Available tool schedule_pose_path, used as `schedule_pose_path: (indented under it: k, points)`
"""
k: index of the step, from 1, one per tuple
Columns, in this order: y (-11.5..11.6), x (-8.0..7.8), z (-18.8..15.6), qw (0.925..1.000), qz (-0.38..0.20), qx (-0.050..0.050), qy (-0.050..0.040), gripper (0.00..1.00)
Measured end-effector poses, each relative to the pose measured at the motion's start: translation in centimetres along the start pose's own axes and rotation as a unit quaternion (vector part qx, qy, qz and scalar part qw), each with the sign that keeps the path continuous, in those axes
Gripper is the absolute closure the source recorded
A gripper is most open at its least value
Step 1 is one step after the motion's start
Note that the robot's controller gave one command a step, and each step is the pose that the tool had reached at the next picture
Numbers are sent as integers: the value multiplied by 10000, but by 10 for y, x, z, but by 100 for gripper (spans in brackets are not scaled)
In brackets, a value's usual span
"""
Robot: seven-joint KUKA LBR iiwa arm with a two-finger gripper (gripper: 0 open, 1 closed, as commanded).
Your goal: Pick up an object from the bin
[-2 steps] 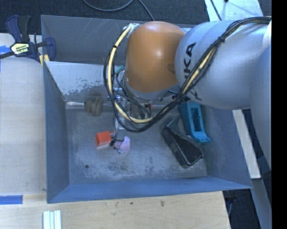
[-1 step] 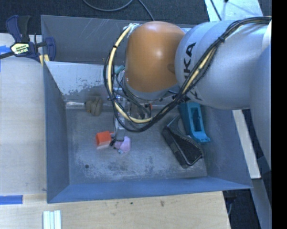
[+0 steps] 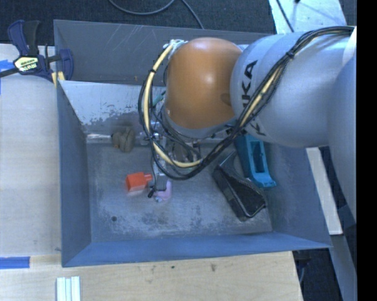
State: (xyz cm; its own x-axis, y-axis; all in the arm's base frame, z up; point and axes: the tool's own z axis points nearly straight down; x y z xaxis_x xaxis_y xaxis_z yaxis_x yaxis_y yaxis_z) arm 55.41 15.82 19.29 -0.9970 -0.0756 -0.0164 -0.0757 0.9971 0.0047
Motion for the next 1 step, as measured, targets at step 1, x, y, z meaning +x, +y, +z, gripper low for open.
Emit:
schedule_pose_path:
  k: [1]
  points:
    - [-21, 12, 68, 9971, -759, 3, 6, 0]
